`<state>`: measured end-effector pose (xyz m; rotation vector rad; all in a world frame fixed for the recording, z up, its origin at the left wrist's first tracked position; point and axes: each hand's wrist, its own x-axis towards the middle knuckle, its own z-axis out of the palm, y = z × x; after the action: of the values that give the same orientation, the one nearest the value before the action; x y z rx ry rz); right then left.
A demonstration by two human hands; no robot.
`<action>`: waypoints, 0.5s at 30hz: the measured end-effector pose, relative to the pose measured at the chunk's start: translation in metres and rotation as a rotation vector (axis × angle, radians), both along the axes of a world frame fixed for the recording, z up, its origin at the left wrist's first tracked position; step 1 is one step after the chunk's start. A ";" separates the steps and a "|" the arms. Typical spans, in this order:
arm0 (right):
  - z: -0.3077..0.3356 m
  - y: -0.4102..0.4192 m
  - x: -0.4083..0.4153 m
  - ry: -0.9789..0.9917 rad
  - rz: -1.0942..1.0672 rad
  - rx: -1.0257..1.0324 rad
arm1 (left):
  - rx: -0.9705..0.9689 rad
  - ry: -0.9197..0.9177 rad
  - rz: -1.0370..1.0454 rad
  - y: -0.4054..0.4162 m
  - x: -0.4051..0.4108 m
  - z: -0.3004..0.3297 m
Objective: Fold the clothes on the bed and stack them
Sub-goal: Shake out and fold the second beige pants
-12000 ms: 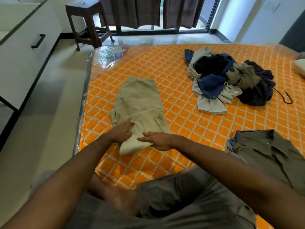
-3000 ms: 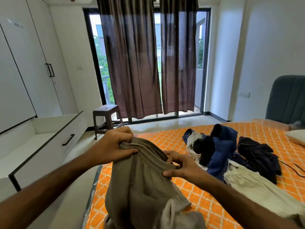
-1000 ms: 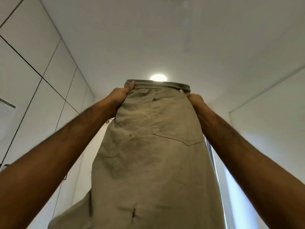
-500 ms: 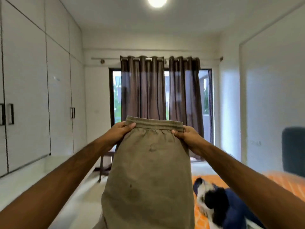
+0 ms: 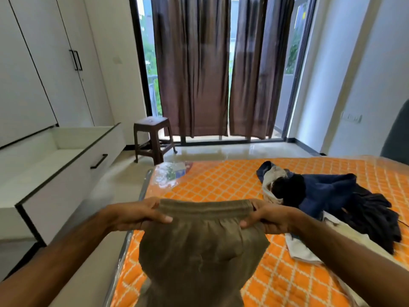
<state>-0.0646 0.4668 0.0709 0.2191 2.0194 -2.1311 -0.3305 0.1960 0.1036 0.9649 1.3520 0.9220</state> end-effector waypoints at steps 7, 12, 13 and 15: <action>0.006 0.044 -0.058 -0.168 0.083 0.217 | -0.088 0.460 -0.075 0.049 -0.043 0.011; 0.054 0.135 -0.185 0.118 -0.926 0.698 | 0.354 0.837 0.864 0.174 -0.154 0.030; 0.042 0.150 -0.207 0.110 -1.100 0.833 | 0.370 0.906 1.022 0.190 -0.171 0.018; -0.010 0.155 -0.234 0.010 -1.077 0.859 | 0.229 0.980 1.045 0.210 -0.185 -0.032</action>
<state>-0.2991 0.6216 0.0605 1.7220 3.0910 -1.3333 -0.5160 0.4064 0.0721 0.8806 2.7695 1.4624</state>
